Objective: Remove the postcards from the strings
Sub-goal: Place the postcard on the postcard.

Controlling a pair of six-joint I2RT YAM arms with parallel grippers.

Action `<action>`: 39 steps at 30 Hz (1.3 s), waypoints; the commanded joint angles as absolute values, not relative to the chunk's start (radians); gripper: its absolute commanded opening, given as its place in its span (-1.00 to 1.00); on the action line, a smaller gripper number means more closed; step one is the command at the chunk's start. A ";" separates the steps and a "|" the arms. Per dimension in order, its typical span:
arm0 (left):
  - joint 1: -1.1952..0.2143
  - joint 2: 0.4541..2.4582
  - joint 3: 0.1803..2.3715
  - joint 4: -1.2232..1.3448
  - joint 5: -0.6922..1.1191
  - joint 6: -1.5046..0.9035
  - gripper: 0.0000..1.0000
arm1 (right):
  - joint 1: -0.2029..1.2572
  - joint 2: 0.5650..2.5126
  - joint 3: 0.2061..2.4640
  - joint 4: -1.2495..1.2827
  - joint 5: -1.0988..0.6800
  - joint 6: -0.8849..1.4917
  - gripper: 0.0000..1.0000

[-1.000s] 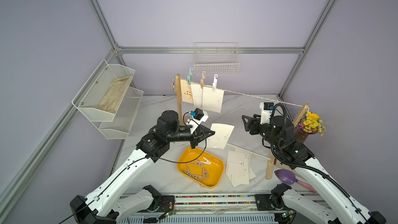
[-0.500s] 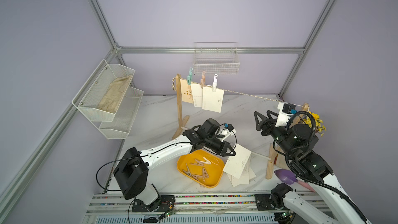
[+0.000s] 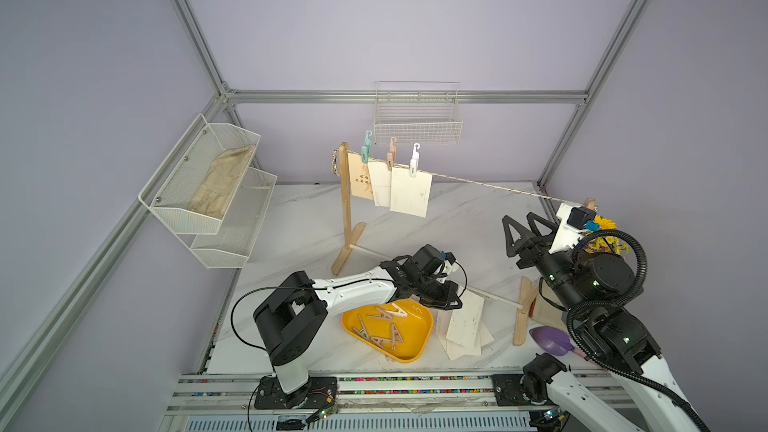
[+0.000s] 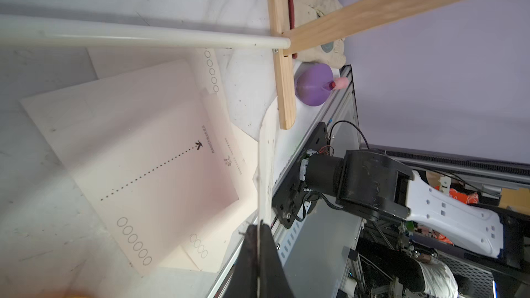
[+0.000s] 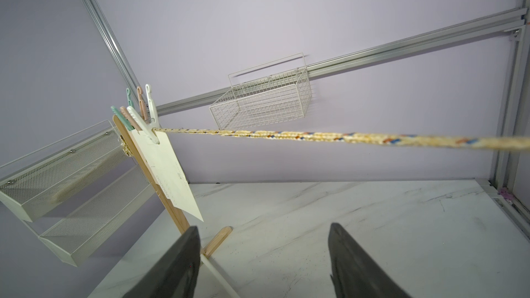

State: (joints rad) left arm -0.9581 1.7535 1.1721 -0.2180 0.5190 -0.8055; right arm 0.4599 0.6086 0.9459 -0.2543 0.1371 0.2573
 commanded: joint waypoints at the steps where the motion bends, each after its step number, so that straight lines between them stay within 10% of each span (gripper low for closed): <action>1: -0.957 1.772 1.193 -0.177 0.473 -0.834 -1.00 | 0.460 0.600 0.948 -0.225 0.115 0.275 0.43; 39: -0.796 1.436 1.029 -0.413 0.220 -0.639 -0.34 | 0.461 0.716 0.929 -0.181 -0.026 0.256 0.56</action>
State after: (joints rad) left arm -0.8192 1.5352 1.0538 -0.4030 0.2920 -0.7158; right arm 0.4599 0.7120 0.9367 -0.2218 0.0158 0.2672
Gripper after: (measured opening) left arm 0.324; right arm 0.780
